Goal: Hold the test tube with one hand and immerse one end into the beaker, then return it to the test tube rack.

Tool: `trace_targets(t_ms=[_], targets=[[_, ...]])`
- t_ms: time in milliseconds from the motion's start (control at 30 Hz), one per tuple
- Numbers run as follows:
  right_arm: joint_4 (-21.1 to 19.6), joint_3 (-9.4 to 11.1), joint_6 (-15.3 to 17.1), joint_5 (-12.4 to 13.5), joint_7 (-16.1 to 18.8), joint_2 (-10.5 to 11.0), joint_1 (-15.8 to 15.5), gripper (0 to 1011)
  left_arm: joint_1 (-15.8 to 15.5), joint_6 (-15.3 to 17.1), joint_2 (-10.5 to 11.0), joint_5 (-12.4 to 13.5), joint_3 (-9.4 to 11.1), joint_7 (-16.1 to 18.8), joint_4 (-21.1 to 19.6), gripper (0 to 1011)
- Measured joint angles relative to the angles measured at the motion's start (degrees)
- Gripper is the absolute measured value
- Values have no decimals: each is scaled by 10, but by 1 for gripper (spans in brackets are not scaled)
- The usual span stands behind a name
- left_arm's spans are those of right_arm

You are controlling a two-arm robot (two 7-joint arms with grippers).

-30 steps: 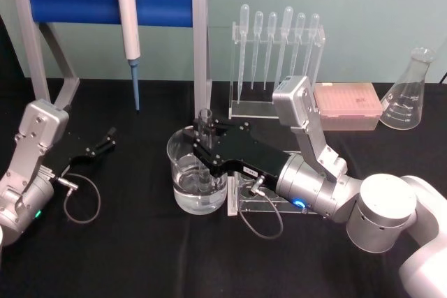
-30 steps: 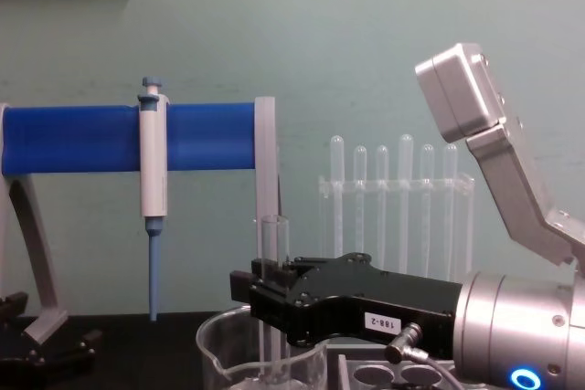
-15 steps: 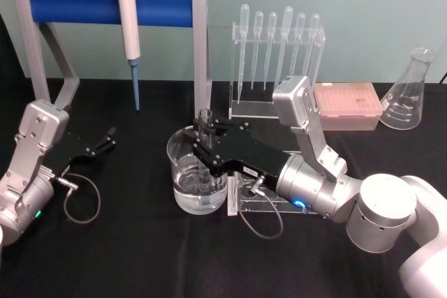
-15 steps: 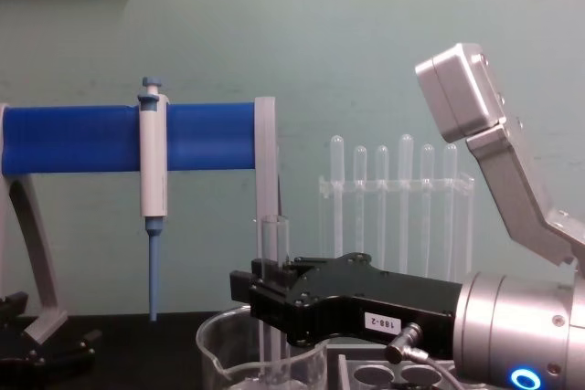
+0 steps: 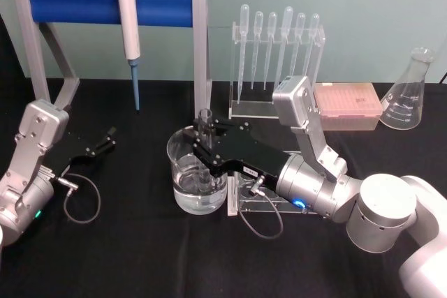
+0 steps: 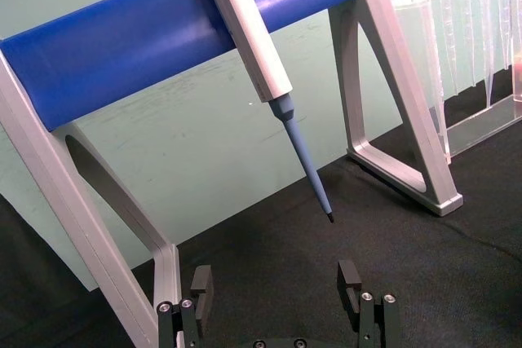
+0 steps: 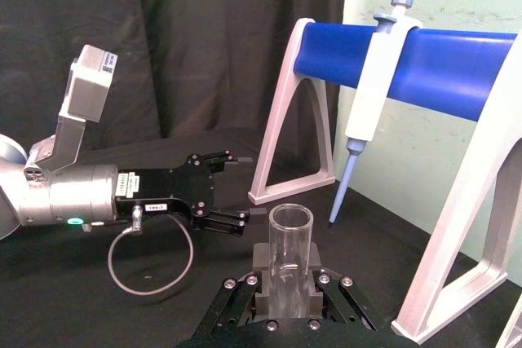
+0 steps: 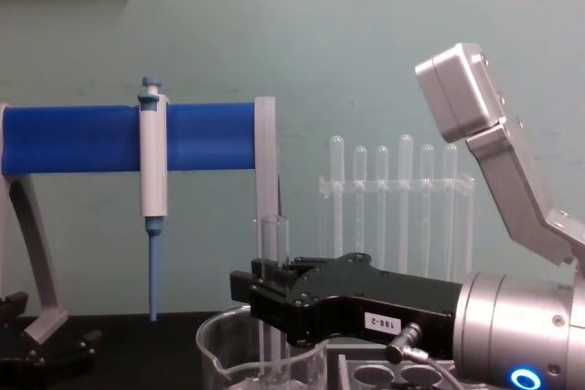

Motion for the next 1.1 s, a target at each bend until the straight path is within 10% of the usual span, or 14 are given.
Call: trace_targets(t_ms=[1100], targets=[[0,0,0,0,0,0,0,241,0,0,0,0,0,0,0,1000]])
